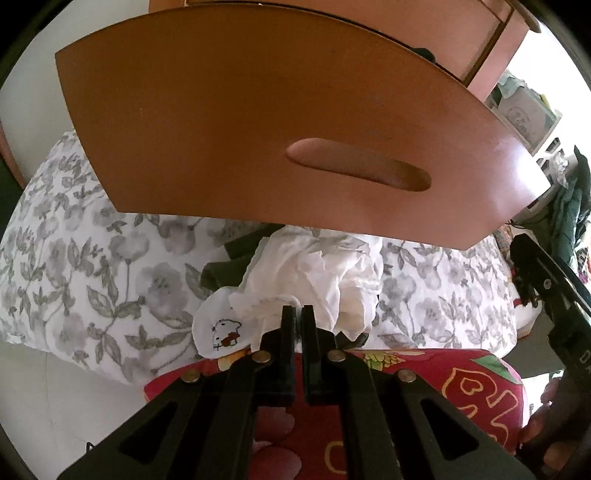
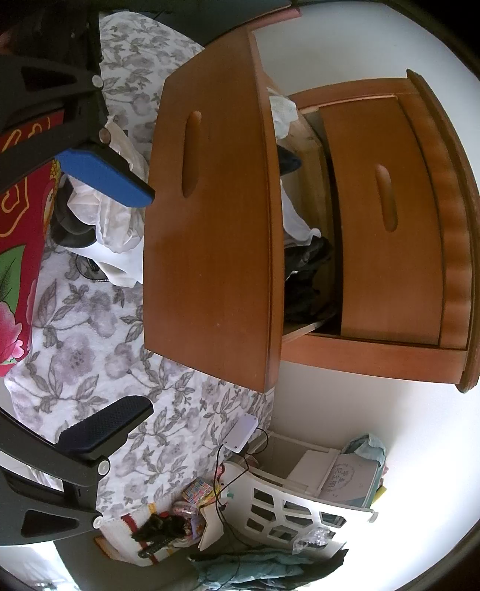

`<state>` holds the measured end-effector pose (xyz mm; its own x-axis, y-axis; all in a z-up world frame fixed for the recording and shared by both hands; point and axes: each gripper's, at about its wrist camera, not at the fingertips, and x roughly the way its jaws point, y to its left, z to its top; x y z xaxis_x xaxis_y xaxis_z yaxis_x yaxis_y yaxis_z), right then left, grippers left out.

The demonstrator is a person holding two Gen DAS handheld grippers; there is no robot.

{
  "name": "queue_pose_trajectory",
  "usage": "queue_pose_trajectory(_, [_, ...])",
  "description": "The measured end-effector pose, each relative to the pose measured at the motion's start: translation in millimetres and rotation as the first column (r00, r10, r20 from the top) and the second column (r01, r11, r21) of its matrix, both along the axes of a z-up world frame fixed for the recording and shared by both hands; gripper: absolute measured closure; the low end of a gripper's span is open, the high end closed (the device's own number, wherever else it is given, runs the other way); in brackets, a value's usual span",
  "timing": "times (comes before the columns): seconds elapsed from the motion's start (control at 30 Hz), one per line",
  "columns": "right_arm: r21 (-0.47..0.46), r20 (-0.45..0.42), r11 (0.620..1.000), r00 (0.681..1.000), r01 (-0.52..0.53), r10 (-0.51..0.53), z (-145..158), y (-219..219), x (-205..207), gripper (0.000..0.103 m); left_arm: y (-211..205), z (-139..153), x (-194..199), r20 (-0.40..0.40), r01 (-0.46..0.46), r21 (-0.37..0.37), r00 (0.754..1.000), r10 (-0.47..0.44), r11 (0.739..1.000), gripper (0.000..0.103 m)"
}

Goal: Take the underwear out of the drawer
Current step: 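Open the left tool, releasing the white cloth, and withdraw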

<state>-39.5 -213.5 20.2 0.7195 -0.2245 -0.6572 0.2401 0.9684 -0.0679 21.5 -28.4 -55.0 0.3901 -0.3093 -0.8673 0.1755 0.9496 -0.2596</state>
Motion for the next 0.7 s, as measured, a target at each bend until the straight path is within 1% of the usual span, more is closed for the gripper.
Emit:
queue_pose_trajectory(0.03, [0.0,-0.001,1.0,1.0,0.0,0.0,0,0,0,0.0,1,0,0,0.001,-0.003,0.001,1.0,0.003,1.0,0.085])
queue_pose_trajectory(0.07, [0.0,-0.001,1.0,1.0,0.0,0.0,0,0,0,0.0,1,1,0,0.004,-0.008,0.001,1.0,0.008,1.0,0.065])
queue_pose_trajectory(0.13, [0.0,0.0,1.0,1.0,0.0,0.0,0,0,0,0.0,3,4,-1,0.018,-0.017,-0.004,1.0,0.017,1.0,0.049])
queue_pose_trajectory(0.2, [0.001,0.001,1.0,1.0,0.0,0.0,0,0,-1,0.0,3,8,-1,0.03,-0.015,-0.005,0.999,0.015,1.0,0.049])
queue_pose_trajectory(0.23, [0.001,0.0,1.0,1.0,0.0,0.0,0,0,0,0.0,3,10,-1,0.034,-0.013,-0.006,0.999,0.013,1.0,0.047])
queue_pose_trajectory(0.33, [0.0,0.0,1.0,1.0,0.0,0.0,0,0,-1,0.0,4,15,-2,0.052,-0.026,-0.011,0.998,0.027,1.0,0.03])
queue_pose_trajectory(0.43, [0.0,0.001,1.0,1.0,0.0,0.0,1,0,-1,0.0,7,22,-3,0.08,-0.042,-0.001,0.996,0.042,0.999,0.027])
queue_pose_trajectory(0.57, [0.0,-0.001,1.0,1.0,0.0,0.0,0,0,-1,0.0,14,28,-4,0.125,-0.075,0.0,0.989,0.075,0.997,0.015])
queue_pose_trajectory(0.7, [0.0,0.001,1.0,1.0,0.0,0.0,0,0,-1,0.0,19,33,-4,0.162,-0.09,-0.009,0.983,0.09,0.996,0.011])
